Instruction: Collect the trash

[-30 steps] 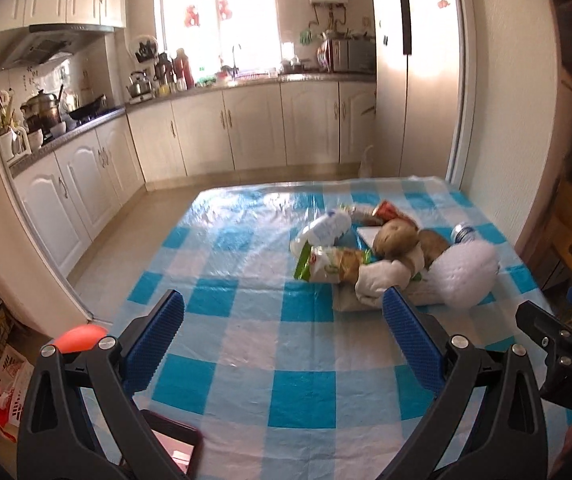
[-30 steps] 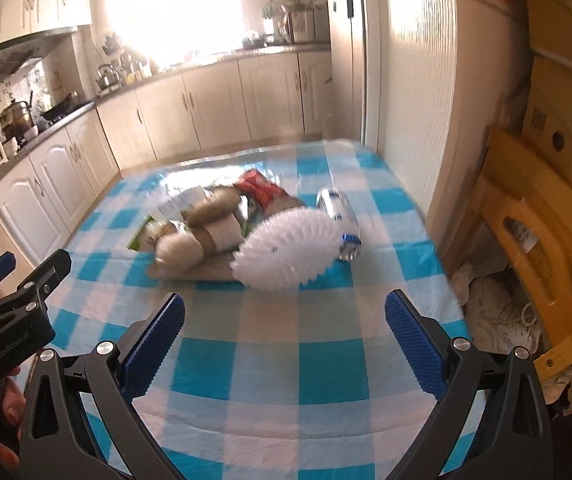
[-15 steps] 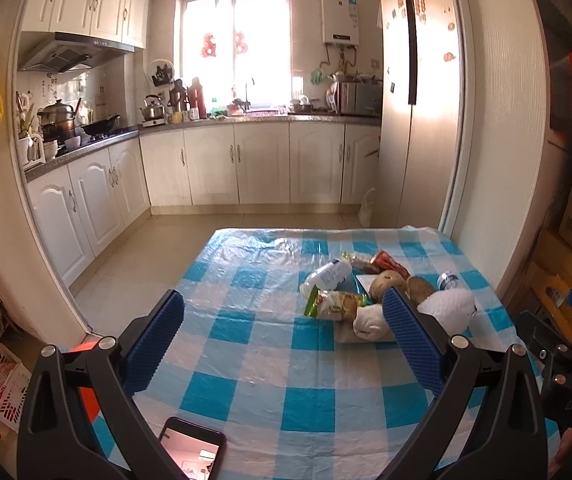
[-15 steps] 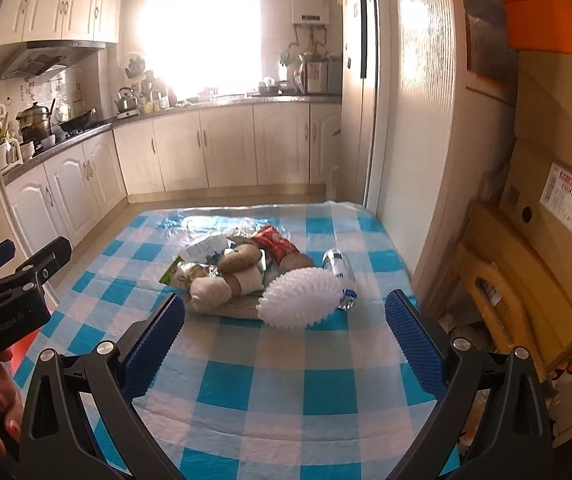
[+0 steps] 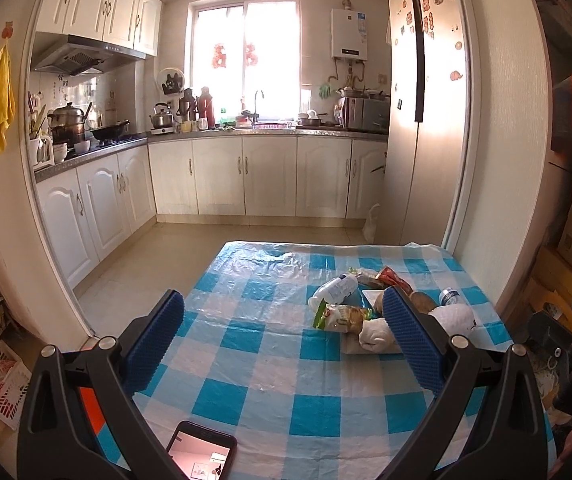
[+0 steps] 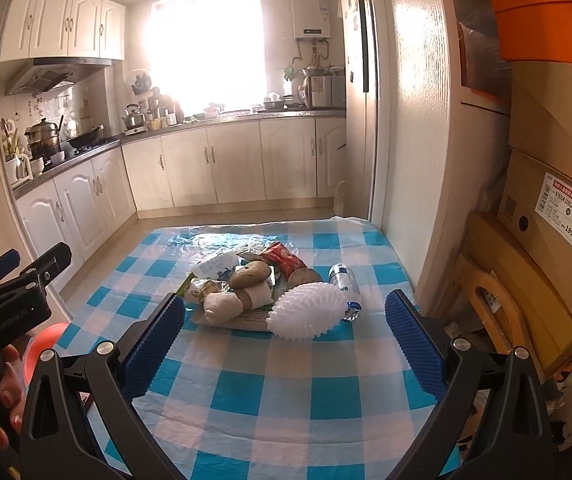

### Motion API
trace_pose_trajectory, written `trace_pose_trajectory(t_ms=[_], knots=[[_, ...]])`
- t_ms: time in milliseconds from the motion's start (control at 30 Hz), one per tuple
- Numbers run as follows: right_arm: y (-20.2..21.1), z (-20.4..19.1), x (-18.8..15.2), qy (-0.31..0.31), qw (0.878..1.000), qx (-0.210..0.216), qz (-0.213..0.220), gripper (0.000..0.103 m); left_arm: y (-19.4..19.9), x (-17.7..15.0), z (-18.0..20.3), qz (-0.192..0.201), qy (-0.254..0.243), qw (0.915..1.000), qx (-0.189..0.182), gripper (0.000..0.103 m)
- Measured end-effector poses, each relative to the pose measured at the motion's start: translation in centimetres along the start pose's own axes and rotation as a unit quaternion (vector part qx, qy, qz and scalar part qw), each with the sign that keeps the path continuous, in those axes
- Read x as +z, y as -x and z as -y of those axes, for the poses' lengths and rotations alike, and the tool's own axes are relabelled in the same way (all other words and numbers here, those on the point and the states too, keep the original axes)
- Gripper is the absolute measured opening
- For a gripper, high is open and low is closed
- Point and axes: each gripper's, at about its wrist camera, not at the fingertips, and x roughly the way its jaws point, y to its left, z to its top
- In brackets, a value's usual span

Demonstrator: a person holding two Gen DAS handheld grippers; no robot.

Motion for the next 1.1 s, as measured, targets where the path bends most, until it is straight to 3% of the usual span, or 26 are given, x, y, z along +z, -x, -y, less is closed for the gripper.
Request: trace_pose_trajectory(t_ms=[700,1100], knots=[[-3.0,2.3,-2.1,-0.025,0.999,0.028,-0.025,0.099,-3.3,-2.3,0.2,-0.039,-0.003,0.9991,-0.014,0.1],[-7.0,6.0,-3.7,-0.116,0.986,0.088,-0.077,0.099,-6.4,-4.6,2.3,-0.092,-0.035,0.9889,-0.111,0.1]])
